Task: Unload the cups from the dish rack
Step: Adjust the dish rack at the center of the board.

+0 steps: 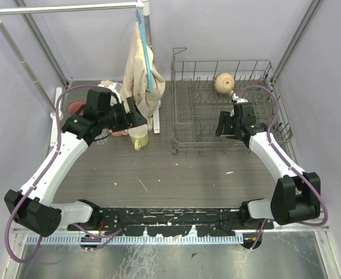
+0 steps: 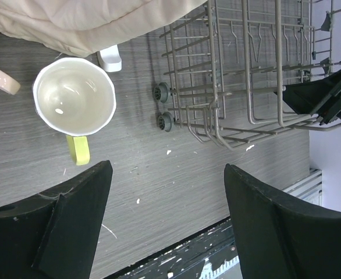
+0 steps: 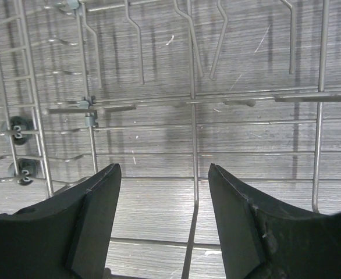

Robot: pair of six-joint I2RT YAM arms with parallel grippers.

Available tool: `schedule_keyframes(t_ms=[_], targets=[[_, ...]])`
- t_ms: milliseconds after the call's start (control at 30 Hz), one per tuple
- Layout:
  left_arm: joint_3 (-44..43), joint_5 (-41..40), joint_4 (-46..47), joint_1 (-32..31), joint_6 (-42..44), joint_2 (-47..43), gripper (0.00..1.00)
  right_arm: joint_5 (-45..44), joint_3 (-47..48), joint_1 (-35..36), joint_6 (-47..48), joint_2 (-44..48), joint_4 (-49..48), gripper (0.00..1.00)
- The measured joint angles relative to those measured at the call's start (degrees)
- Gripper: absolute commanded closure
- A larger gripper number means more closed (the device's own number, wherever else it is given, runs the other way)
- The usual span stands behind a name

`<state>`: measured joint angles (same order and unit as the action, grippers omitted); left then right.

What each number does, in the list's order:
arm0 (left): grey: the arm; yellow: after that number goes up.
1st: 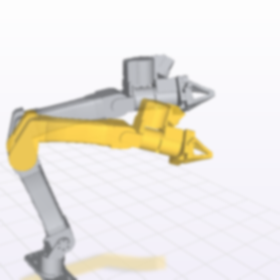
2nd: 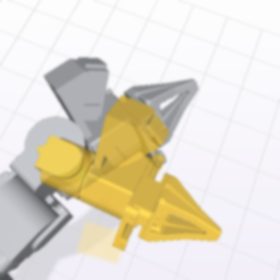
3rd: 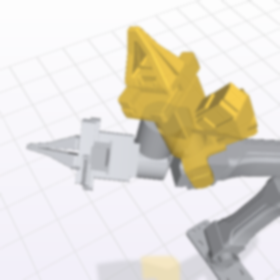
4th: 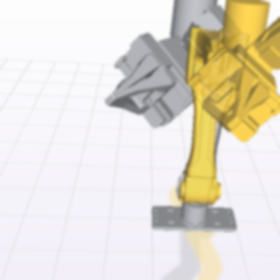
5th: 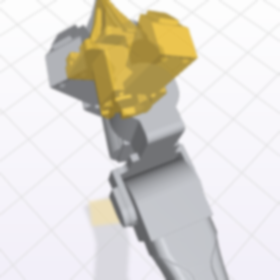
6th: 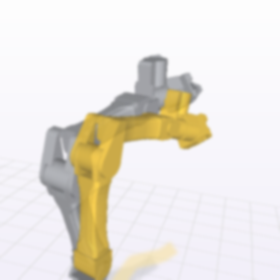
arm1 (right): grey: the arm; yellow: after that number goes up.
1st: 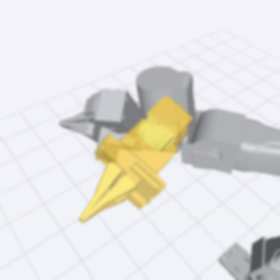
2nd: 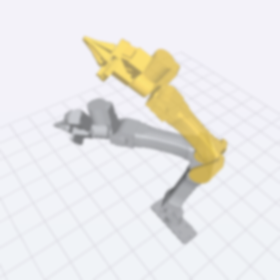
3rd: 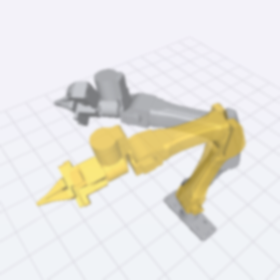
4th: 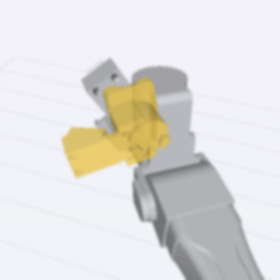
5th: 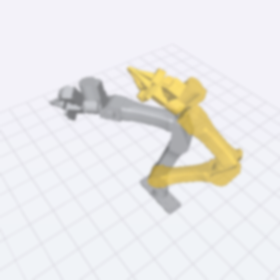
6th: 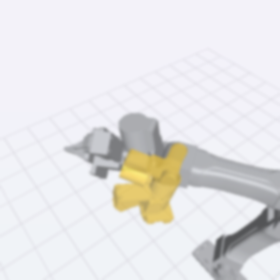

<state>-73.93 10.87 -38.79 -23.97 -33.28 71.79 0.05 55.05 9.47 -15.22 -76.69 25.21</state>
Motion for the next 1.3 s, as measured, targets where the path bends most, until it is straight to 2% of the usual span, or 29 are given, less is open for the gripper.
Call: schedule_keyframes(t_ms=[367, 900, 1100, 1300], targets=[[0.00, 0.07, 0.17, -0.09, -0.11, 0.00, 0.15, 0.96, -4.90, 0.66, -1.29, 7.76, -0.26, 0.32], [0.02, 0.33, 0.37, -0.09, -0.46, -0.04, 0.15, 1.46, -11.04, 0.98, -3.19, 18.60, 4.79, 0.32], [0.02, 0.35, 0.35, -0.09, -0.44, -0.04, 0.15, -1.29, -7.23, 0.98, -2.99, 16.28, 8.76, 0.31], [0.02, 0.35, 0.35, -0.09, -0.44, -0.04, 0.15, -4.83, 5.35, 0.98, -1.75, 9.27, 9.05, 0.29]])
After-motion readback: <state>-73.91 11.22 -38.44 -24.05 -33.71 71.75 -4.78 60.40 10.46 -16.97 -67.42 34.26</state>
